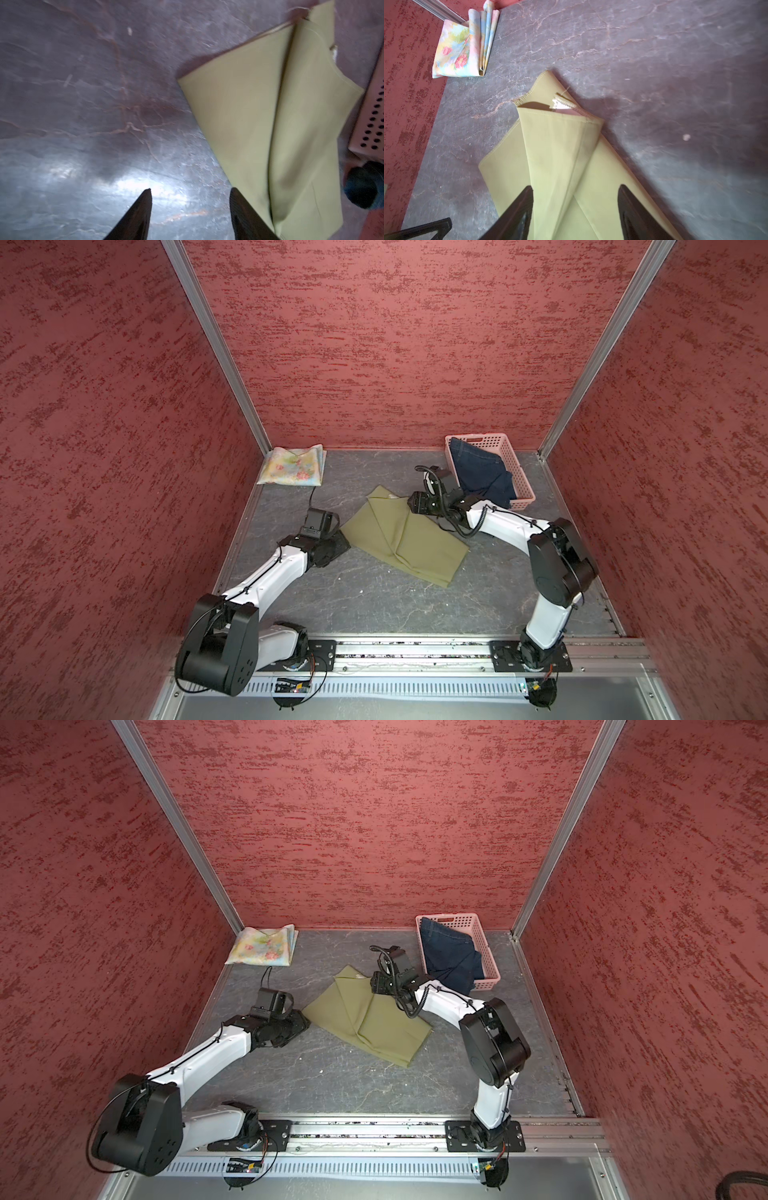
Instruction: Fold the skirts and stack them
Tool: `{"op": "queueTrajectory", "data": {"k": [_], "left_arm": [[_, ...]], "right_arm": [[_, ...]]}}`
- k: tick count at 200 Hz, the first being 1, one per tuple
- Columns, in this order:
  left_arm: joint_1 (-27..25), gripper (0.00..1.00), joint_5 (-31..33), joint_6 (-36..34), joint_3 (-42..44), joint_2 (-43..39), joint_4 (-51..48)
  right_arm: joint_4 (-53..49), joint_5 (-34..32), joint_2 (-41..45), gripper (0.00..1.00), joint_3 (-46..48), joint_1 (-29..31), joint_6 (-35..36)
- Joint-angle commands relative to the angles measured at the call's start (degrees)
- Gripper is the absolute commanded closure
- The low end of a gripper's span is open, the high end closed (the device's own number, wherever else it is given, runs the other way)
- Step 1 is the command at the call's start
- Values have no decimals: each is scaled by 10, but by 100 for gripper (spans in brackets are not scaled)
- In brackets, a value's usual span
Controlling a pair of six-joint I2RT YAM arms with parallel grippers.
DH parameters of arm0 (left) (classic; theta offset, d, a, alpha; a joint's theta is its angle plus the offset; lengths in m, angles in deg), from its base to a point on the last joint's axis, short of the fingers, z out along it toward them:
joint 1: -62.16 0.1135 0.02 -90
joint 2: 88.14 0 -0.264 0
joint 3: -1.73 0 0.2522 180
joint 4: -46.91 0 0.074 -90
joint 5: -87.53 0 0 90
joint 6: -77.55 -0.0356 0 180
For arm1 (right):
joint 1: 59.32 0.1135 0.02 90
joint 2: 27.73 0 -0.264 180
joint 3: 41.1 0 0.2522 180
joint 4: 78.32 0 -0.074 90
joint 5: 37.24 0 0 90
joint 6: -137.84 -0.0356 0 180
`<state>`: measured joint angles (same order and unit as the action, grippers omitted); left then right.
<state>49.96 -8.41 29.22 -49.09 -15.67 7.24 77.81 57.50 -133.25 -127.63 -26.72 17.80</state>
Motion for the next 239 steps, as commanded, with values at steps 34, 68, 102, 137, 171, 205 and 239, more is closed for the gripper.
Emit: {"op": "queueTrajectory", "data": {"k": [34, 68, 102, 137, 171, 205, 239], "left_arm": [[19, 40, 5, -33, -20, 54, 12], [22, 40, 6, -43, -21, 68, 20], [31, 40, 4, -50, -23, 80, 24], [36, 40, -2, -55, -24, 95, 34], [42, 40, -10, -59, -22, 100, 39], [51, 40, -17, -62, -21, 101, 44], [57, 40, -26, -62, -18, 107, 54]], "right_arm": [[-42, -94, -81, 38, -76, 22, -1], [-47, -127, -123, 45, -115, 24, 1], [-42, -130, -167, 51, -158, 25, 7], [-41, -126, -195, 75, -193, 30, 15], [-32, -136, -182, 100, -191, 35, 29], [-23, -134, -142, 100, -184, 45, 35], [-14, -120, -108, 100, -180, 73, 31]]}}
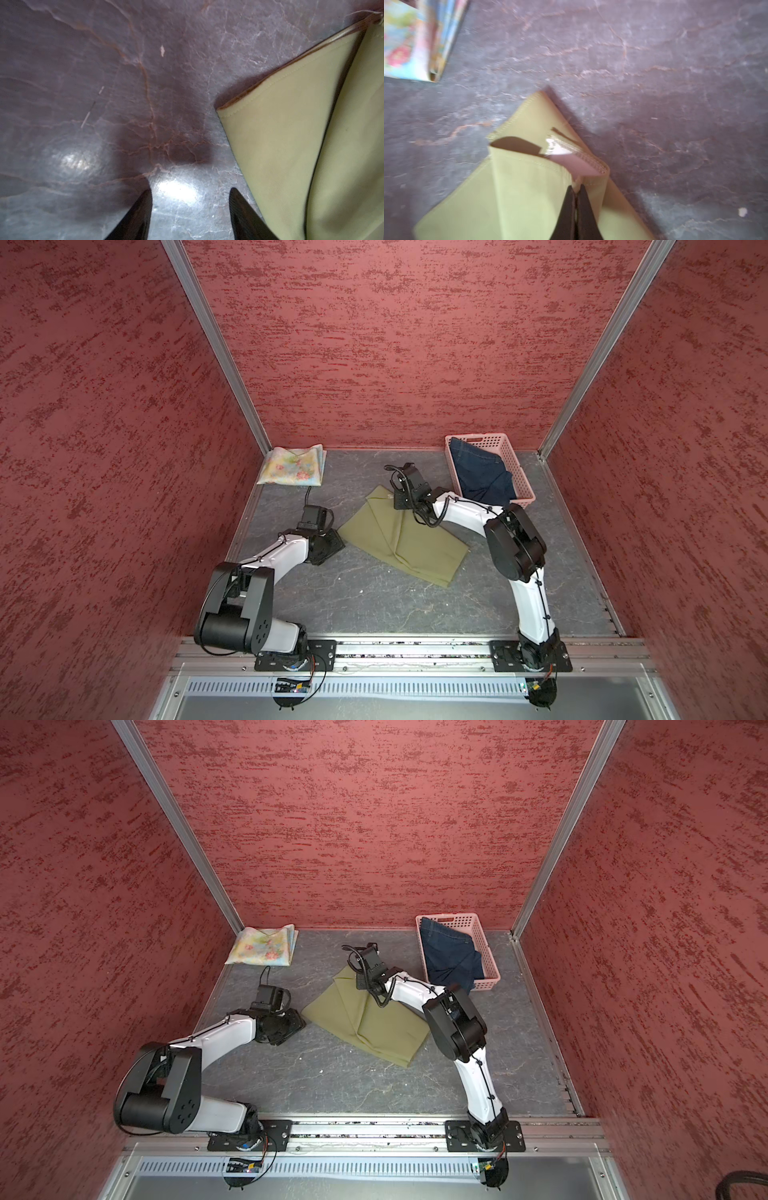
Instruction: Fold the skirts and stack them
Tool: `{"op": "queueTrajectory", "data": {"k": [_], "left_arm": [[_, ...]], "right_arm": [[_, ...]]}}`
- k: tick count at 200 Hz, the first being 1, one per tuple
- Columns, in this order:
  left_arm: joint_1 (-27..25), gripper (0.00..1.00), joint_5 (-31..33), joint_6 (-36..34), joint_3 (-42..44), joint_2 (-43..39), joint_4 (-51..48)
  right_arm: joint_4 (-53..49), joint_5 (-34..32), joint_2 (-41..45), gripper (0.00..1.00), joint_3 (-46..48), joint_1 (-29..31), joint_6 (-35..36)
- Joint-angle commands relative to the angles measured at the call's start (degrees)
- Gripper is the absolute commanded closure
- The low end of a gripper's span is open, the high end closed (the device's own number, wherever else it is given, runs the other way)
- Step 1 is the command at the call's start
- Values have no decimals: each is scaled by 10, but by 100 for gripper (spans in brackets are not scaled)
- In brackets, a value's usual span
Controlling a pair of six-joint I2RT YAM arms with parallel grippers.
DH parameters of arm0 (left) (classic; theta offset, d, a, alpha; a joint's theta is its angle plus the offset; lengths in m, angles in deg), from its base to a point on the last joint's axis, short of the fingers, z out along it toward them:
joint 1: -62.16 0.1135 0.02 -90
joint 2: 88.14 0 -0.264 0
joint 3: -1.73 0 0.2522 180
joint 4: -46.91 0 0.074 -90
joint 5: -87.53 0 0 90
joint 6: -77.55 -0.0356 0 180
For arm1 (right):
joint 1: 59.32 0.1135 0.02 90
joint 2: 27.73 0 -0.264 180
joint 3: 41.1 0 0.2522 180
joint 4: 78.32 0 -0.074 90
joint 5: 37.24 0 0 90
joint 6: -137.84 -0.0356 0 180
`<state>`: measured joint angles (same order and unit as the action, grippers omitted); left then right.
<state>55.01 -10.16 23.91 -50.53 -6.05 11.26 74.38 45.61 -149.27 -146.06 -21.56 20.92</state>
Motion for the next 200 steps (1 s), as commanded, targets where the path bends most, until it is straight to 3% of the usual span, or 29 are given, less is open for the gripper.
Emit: {"op": "queueTrajectory", "data": {"k": [1, 61, 141, 200], "left_arm": [[6, 40, -10, -9, -4, 11, 14], [10, 40, -17, -6, -1, 16, 29], [10, 41, -26, 4, 10, 37, 54], [8, 59, -40, 23, 10, 67, 84]], "right_arm": [[21, -1, 52, 100, 5, 23, -2], [68, 53, 46, 100, 7, 73, -61], [149, 129, 24, 100, 16, 89, -131], [162, 157, 21, 100, 20, 89, -143]]}}
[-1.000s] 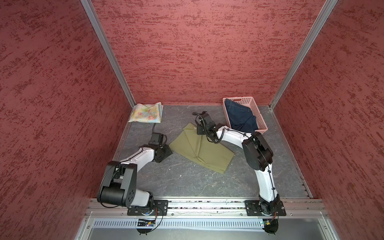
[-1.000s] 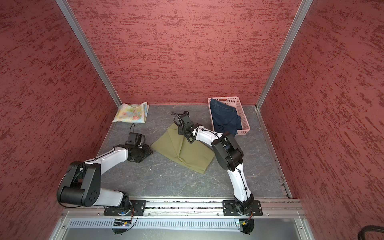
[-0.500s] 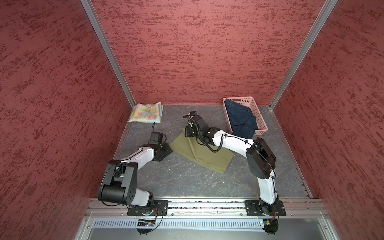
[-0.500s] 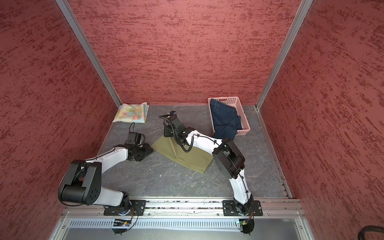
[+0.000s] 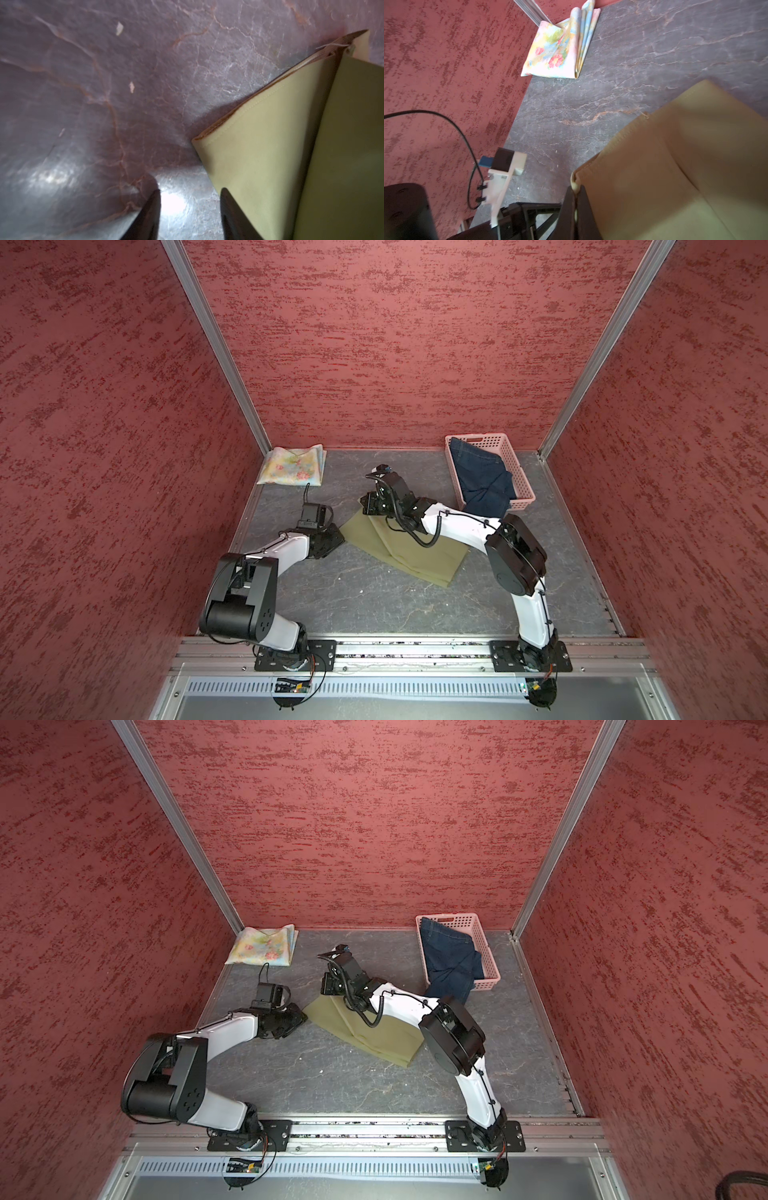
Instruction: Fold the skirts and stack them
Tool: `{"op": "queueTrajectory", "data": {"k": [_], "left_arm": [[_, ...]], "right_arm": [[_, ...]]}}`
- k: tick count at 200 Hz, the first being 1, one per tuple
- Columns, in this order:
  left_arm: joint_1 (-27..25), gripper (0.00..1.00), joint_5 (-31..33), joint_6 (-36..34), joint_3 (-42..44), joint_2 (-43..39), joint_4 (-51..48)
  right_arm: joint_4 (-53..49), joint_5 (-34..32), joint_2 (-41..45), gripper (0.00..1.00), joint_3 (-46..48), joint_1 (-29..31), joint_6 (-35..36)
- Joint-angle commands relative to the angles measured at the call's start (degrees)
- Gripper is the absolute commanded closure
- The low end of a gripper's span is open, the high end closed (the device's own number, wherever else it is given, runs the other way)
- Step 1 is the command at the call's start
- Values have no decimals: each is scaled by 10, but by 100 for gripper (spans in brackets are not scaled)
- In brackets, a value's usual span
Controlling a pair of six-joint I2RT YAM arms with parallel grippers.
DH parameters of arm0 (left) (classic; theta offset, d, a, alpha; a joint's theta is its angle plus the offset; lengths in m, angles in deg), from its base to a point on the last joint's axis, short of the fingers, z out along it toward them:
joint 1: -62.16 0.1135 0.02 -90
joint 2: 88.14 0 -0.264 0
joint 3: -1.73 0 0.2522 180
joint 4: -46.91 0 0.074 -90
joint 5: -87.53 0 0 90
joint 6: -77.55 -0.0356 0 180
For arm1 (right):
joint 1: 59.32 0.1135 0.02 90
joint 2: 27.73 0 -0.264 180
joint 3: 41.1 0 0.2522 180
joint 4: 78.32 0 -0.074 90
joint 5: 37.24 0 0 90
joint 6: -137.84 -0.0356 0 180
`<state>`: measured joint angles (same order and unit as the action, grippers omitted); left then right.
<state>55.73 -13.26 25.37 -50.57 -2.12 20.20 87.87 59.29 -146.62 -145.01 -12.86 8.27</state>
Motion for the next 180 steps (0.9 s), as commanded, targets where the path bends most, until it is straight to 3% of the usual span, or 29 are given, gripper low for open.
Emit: {"op": "queueTrajectory", "data": {"k": [1, 46, 104, 180], "left_arm": [[1, 59, -9, 8, 10, 29, -5], [-2, 67, -10, 13, -2, 59, 7], [-14, 90, -4, 16, -1, 84, 21], [-17, 92, 0, 15, 0, 83, 21]], "right_arm": [[28, 20, -6, 100, 9, 2, -17], [36, 38, -6, 100, 15, 2, -23], [47, 64, -5, 100, 11, 2, -47], [58, 79, -20, 100, 6, 9, -75]]}}
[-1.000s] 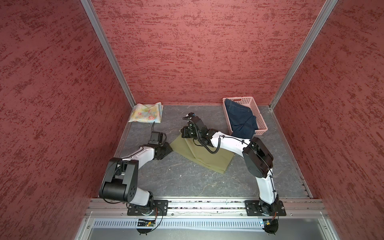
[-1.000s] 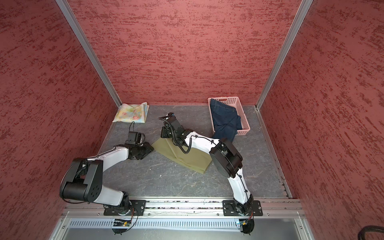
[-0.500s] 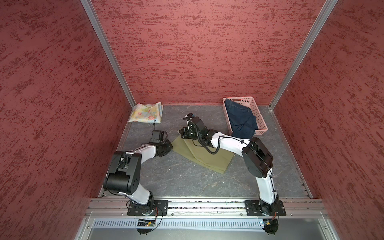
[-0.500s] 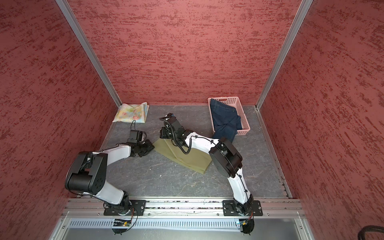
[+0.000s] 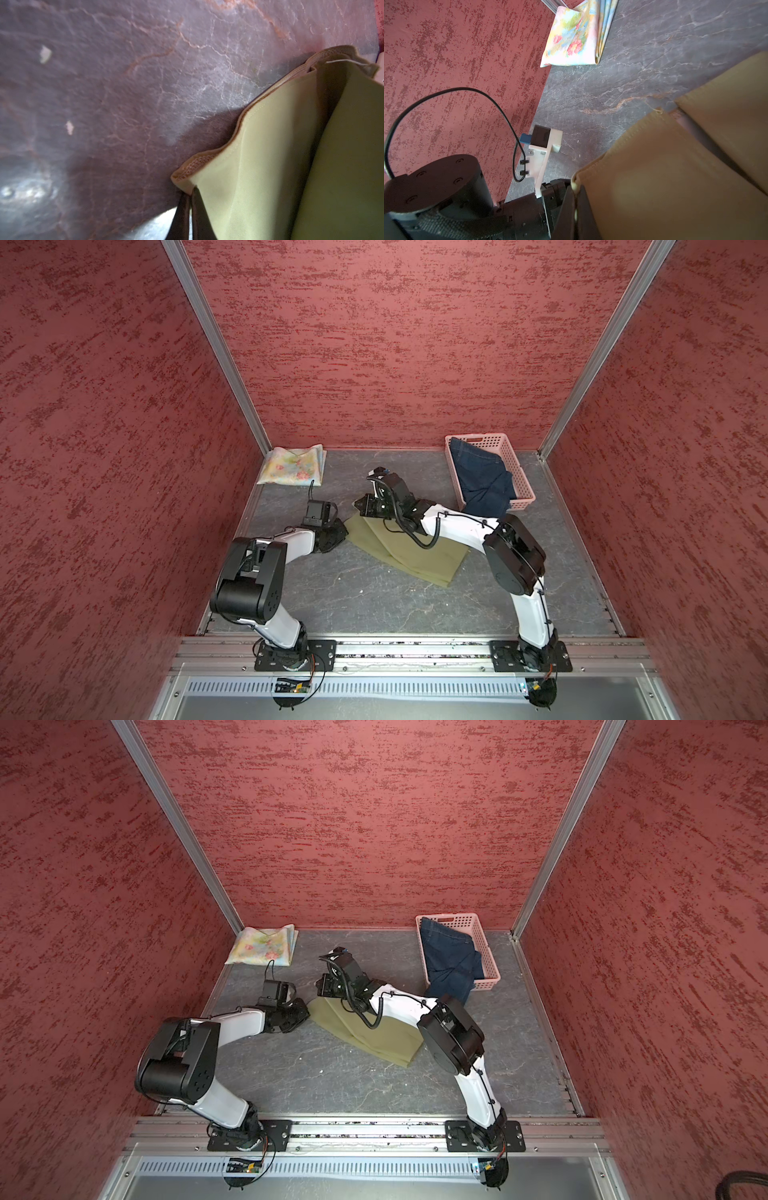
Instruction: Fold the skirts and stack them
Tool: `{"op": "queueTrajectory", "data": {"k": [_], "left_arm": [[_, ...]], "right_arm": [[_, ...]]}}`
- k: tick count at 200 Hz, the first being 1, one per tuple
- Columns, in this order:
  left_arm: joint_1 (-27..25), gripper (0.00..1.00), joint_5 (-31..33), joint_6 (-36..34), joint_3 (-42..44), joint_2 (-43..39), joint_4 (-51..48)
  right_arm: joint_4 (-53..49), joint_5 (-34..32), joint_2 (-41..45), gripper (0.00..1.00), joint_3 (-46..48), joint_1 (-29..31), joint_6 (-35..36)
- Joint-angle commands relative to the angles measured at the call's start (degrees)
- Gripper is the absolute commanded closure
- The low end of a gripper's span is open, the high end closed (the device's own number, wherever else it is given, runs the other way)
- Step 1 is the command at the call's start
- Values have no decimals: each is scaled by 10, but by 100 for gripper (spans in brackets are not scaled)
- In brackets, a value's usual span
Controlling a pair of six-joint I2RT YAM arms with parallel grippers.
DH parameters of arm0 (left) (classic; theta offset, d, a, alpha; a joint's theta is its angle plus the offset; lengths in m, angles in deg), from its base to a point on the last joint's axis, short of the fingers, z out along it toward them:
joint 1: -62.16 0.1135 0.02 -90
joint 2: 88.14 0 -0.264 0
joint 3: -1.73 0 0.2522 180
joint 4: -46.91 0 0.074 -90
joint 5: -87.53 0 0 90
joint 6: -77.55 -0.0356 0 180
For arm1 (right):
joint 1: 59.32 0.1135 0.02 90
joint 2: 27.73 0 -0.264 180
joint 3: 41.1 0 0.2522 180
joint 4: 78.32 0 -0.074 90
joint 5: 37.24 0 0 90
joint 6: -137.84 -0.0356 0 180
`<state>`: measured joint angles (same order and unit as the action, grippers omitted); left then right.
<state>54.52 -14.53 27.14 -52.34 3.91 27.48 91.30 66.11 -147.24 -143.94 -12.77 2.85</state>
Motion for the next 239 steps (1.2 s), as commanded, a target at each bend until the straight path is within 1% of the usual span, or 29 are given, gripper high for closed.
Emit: {"op": "queueTrajectory", "data": {"k": [1, 52, 77, 85, 99, 119, 146, 158, 172, 189, 205, 223, 239], "left_arm": [[-5, 92, 12, -3, 17, 23, -52], [-3, 93, 11, -1, 20, 10, -55], [9, 89, 1, 0, 22, -15, -69], [14, 86, -3, 1, 22, -25, -73], [26, 77, -13, 1, 23, -42, -81], [44, 61, -26, 1, 25, -65, -91], [67, 55, -43, 1, 31, -91, -104], [76, 53, -48, 0, 34, -101, -110], [85, 51, -51, 1, 37, -112, -115], [102, 50, -57, -1, 39, -123, -122], [113, 50, -59, -6, 38, -133, -132], [124, 49, -61, -10, 34, -143, -141], [128, 49, -60, -14, 29, -148, -148]], "right_arm": [[24, 11, -13, 100, -5, 8, -22], [23, 24, -38, 100, -16, 13, -35], [27, 34, -52, 100, -16, 13, -44], [28, 37, -57, 100, -17, 13, -48], [32, 44, -65, 100, -18, 14, -52], [30, 46, -78, 100, -23, 14, -53], [20, 49, -98, 100, -37, 14, -44], [15, 48, -104, 96, -43, 15, -36], [6, 48, -110, 89, -53, 16, -30], [3, 58, -114, 76, -62, 17, -27], [2, 66, -115, 66, -70, 18, -28], [8, 72, -106, 60, -70, 20, -30], [4, 66, -92, 58, -68, 20, -27]]}}
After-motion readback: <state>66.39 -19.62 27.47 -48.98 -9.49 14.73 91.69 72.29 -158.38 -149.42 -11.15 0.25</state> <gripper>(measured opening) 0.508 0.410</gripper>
